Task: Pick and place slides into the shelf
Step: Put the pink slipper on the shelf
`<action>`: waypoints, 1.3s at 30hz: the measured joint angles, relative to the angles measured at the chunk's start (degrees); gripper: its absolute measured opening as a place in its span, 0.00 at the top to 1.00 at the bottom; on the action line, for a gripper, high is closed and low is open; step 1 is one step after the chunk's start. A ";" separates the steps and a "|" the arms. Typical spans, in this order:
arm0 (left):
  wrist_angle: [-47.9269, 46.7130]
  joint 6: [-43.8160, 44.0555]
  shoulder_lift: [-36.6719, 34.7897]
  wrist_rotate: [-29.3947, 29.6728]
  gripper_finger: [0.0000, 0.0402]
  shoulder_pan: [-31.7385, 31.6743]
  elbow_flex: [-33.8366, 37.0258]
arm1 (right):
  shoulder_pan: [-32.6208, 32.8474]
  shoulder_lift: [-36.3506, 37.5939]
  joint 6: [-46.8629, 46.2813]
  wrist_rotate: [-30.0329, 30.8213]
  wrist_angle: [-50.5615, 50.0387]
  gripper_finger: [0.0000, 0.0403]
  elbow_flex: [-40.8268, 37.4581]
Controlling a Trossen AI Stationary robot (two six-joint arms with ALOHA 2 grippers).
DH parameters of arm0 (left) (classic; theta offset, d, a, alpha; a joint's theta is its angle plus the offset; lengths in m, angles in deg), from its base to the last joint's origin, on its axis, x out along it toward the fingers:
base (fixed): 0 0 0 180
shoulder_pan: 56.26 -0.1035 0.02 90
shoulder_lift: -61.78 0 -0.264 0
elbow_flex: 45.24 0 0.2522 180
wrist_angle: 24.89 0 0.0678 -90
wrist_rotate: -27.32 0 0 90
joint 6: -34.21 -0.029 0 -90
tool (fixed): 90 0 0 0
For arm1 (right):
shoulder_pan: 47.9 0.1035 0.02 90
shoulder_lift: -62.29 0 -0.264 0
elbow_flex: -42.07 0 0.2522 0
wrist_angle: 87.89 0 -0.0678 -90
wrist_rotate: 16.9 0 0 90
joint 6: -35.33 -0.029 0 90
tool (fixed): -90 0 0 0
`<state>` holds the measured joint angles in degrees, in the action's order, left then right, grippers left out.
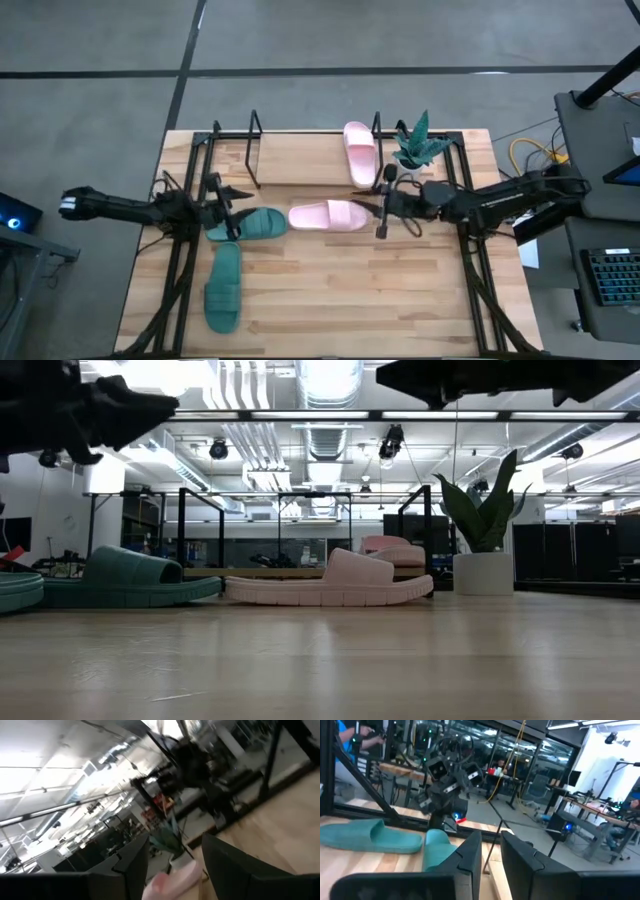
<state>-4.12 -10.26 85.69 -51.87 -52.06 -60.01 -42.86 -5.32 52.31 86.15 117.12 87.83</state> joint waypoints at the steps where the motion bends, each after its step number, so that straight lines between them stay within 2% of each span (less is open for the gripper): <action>1: 0.50 -0.56 1.32 -0.03 0.58 -0.01 -0.36 | -0.09 0.54 -0.17 0.01 -0.08 0.84 -0.46; 4: 1.02 -2.47 6.16 -0.05 0.58 -0.02 -2.29 | -0.09 0.98 -0.49 0.01 -0.19 0.84 -1.05; 9: 1.07 -3.12 18.55 -0.23 0.58 -0.02 -7.61 | -0.09 -0.03 -0.45 0.02 0.07 0.84 -1.28; 14: 0.44 -8.81 32.63 0.48 0.58 -0.02 -12.82 | -0.07 0.08 -0.47 0.12 0.66 0.84 -0.84; 20: 4.18 -10.44 45.05 1.63 0.58 -0.02 -20.19 | -0.07 0.15 -0.43 0.27 0.48 0.84 -0.95; 26: 3.94 -13.49 55.90 1.92 0.58 -0.08 -27.57 | -0.07 0.22 -0.42 0.30 0.49 0.84 -1.01; 33: 3.75 -19.25 66.07 10.54 0.58 -0.18 -32.95 | -0.07 0.45 -0.27 0.47 0.46 0.84 -1.06; 39: 3.43 -20.90 72.38 10.86 0.58 -0.63 -36.09 | -0.07 0.45 -0.26 0.47 0.46 0.84 -1.06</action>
<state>-0.70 -31.16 158.07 -41.01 -52.68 -96.10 -42.93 -4.86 52.06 86.62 117.57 86.77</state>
